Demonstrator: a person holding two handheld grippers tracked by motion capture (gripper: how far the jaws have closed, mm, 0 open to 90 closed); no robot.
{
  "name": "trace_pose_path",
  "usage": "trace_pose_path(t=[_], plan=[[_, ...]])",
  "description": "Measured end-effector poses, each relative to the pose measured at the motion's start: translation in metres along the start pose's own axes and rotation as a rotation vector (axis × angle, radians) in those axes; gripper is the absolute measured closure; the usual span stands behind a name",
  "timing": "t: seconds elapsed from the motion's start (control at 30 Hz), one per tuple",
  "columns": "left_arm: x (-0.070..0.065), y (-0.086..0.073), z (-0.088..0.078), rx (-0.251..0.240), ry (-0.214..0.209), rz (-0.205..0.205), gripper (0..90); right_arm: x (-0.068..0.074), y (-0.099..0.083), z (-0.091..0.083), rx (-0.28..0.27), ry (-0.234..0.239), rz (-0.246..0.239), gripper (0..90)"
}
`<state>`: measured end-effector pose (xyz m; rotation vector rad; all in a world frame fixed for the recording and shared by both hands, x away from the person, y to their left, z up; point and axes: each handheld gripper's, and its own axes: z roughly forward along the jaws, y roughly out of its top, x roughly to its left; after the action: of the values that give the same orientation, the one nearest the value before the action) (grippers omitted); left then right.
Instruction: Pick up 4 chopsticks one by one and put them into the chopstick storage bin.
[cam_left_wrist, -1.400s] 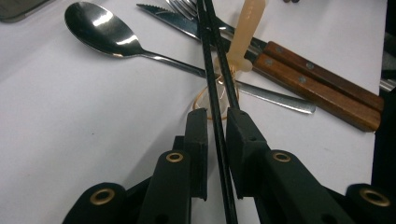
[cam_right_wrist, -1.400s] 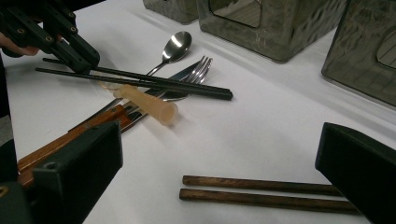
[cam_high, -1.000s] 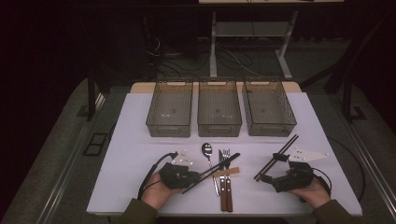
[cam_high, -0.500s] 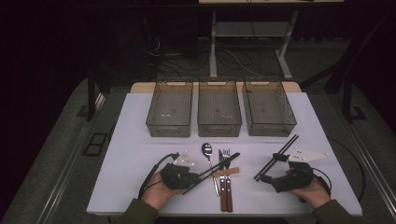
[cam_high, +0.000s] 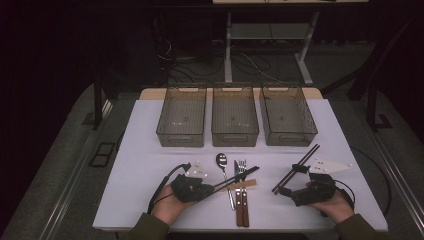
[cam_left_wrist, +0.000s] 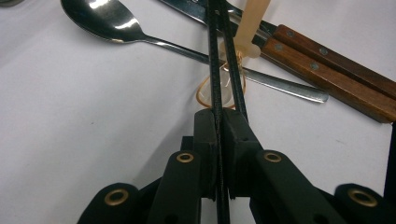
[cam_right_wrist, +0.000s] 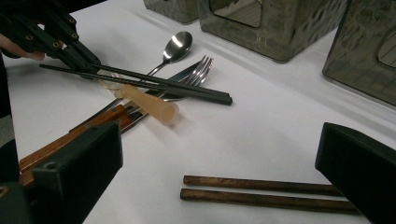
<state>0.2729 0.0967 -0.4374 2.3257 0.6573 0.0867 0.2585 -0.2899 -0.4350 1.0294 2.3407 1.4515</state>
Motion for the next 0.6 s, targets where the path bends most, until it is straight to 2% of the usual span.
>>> trace_pose_path(t=[0.17, 0.2, 0.3, 0.4, 0.43, 0.5, 0.53, 0.57, 0.6], plan=[[-0.0007, 0.0005, -0.0007, -0.004, 0.011, 0.003, 84.7, 0.0002, 0.0, -0.0001, 0.0, -0.001, 0.0, 0.7], [0.0006, 0.001, -0.0013, -0.003, 0.015, 0.021, 84.8, 0.0001, 0.0, -0.0001, 0.0, 0.0, -0.001, 0.7], [-0.0007, 0.0009, -0.0024, -0.011, 0.022, 0.003, 84.8, 0.0001, 0.0, -0.0002, -0.001, -0.001, -0.001, 0.7], [0.0012, 0.0012, -0.0043, -0.017, 0.025, 0.021, 84.9, 0.0001, 0.0, -0.0002, -0.002, -0.001, -0.002, 0.7], [0.0007, 0.0007, -0.005, -0.022, 0.02, 0.008, 84.9, 0.0001, 0.0, -0.0002, -0.002, -0.001, -0.002, 0.7], [0.0009, 0.0005, -0.0063, -0.033, 0.021, 0.005, 84.9, 0.0003, 0.0, -0.0001, -0.001, 0.0, -0.001, 0.7], [0.0022, 0.0007, -0.007, -0.037, 0.022, 0.017, 84.9, 0.0004, -0.0001, 0.0, -0.001, 0.0, -0.001, 0.7], [0.0013, 0.0002, -0.0073, -0.047, 0.023, -0.001, 84.9, 0.0004, -0.0001, 0.0002, 0.001, 0.0, -0.003, 0.7], [0.002, 0.0002, -0.0086, -0.049, 0.019, 0.003, 84.9, 0.0004, -0.0002, 0.0004, 0.001, 0.0, -0.004, 0.7]])
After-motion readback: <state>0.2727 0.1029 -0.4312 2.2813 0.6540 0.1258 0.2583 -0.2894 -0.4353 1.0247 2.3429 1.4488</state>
